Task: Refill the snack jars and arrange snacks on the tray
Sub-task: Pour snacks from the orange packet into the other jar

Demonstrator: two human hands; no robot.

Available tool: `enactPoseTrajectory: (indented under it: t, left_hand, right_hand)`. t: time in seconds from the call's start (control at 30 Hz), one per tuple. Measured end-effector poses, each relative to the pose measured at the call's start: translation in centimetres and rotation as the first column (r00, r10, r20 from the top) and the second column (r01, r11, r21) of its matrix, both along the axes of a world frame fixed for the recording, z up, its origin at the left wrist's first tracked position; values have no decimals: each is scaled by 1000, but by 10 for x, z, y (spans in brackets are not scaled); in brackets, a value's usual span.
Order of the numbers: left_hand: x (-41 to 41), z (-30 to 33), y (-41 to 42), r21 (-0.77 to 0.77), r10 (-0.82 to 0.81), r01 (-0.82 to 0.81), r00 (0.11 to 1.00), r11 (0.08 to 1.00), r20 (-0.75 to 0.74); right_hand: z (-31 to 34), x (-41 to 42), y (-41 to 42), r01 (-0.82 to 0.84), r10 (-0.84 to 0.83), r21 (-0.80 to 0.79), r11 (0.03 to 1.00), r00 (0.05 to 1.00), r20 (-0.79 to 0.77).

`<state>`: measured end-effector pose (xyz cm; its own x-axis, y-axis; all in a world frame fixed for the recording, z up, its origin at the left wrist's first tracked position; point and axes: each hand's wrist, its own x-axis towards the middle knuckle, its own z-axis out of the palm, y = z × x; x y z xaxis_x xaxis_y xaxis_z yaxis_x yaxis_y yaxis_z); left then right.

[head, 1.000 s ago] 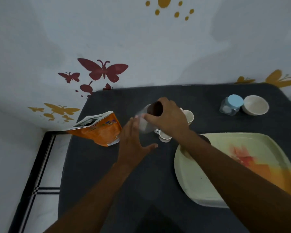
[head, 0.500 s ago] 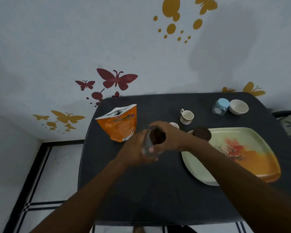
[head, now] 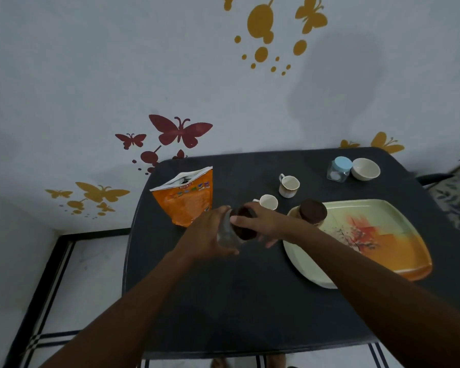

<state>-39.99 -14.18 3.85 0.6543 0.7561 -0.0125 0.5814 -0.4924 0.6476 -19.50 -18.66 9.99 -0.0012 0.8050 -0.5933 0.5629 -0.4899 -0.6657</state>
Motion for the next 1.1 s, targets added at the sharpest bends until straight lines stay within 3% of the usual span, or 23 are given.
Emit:
enactPoseTrajectory:
  t: [0.07,0.13,0.2,0.23,0.37,0.5,0.63,0.87,1.0,1.1]
  left_hand:
    - [5,-4,1,-3,5,-5,1000,1000,-2]
    - [4,-12,5,-37,9,-10,1000,999,-28]
    - [-3,-26,9,-57,27,-31,998,998,-59]
    - [-8,-34,9,-63,69,-74,995,995,-74]
    - [-8,-57,0,10,295,-296,951,955,-92]
    - [24,-79,-11,-192,386,-375,922,907,21]
    - [45,-105,-22,-352,457,-403,886,845,81]
    - [52,-137,-38,-479,506,-432,862,764,29]
    - [34,-120,-43,-495,460,-404,888,769,-10]
    - [21,-85,-42,-392,428,-427,899,815,-90]
  right_hand:
    - [-5,4,-2,-94,83,189,977,995,61]
    - [-10,10,-5,-328,205,385,863,922,328]
    - [-15,17,-6,-507,242,451,735,817,524]
    - [-20,23,-6,-528,240,449,721,798,553]
    - [-55,46,-8,-444,201,333,832,801,564]
    - [-109,57,-13,-464,327,98,880,744,583]
    - [-151,61,-13,-513,408,3,858,686,603]
    - [-181,64,-16,-533,447,-15,846,695,563]
    - [-161,68,-7,-501,417,75,862,786,457]
    - [-133,70,10,-416,334,212,884,881,336]
